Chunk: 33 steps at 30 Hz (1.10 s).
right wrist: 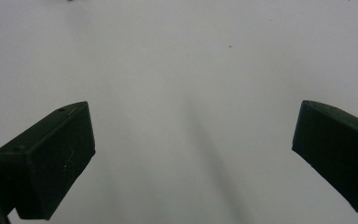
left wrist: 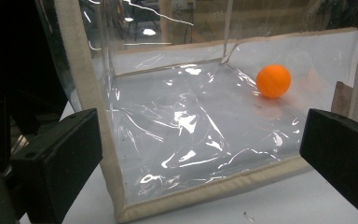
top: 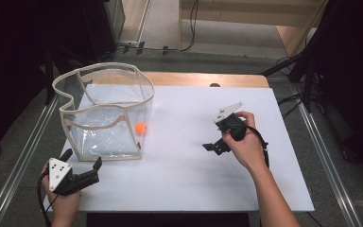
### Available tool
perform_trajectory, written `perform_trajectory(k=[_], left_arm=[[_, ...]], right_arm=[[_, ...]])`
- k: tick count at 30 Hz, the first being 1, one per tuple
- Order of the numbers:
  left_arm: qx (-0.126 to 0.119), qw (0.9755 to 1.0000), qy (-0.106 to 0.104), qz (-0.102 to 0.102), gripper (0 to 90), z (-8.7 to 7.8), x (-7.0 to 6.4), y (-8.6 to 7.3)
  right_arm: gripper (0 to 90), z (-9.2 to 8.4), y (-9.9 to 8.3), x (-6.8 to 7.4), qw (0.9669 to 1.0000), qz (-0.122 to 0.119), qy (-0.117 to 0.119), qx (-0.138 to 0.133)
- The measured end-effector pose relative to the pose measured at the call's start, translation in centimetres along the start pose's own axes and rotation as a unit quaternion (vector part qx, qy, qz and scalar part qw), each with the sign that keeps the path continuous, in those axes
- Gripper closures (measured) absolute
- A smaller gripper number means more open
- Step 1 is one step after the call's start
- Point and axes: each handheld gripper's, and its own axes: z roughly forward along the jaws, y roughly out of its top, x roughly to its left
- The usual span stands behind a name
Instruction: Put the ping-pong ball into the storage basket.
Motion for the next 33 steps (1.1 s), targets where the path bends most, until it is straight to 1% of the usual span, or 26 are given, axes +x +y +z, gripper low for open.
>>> perform_trajectory(k=[2, 11, 14, 18, 21, 29, 30, 33], left_arm=[[0.000, 1.0000, 0.000, 0.001, 0.0, 0.0, 0.0, 0.0], [-0.001, 1.0000, 0.000, 0.001, 0.0, 0.0, -0.1, 0.0], [0.000, 1.0000, 0.001, 0.001, 0.0, 0.0, 0.0, 0.0], [0.000, 1.0000, 0.001, 0.001, 0.0, 0.0, -0.1, 0.0], [0.000, 1.0000, 0.001, 0.002, 0.0, 0.0, -0.1, 0.0], [0.000, 1.0000, 0.001, 0.002, 0.0, 0.0, -0.1, 0.0], [0.000, 1.0000, 0.001, 0.002, 0.0, 0.0, -0.1, 0.0], [0.001, 1.0000, 0.002, 0.002, 0.0, 0.0, -0.1, 0.0]], right_arm=[[0.0, 0.1, -0.4, 0.0, 1.0000, 0.001, 0.000, -0.002], [0.0, -0.1, -2.3, 0.1, 0.9996, 0.023, 0.004, -0.015], [0.0, -0.1, -3.0, 0.1, 0.9996, 0.025, 0.003, -0.016], [0.0, -0.1, -3.9, 0.1, 0.9991, 0.031, 0.005, -0.027], [0.0, -0.1, -4.6, 0.2, 0.9988, 0.035, 0.004, -0.034], [0.0, -0.3, -6.3, 0.1, 0.9980, 0.048, 0.000, -0.041], [0.0, -0.3, -6.5, 0.0, 0.9980, 0.046, -0.001, -0.044], [0.0, -0.4, -7.1, 0.1, 0.9973, 0.053, -0.002, -0.051]])
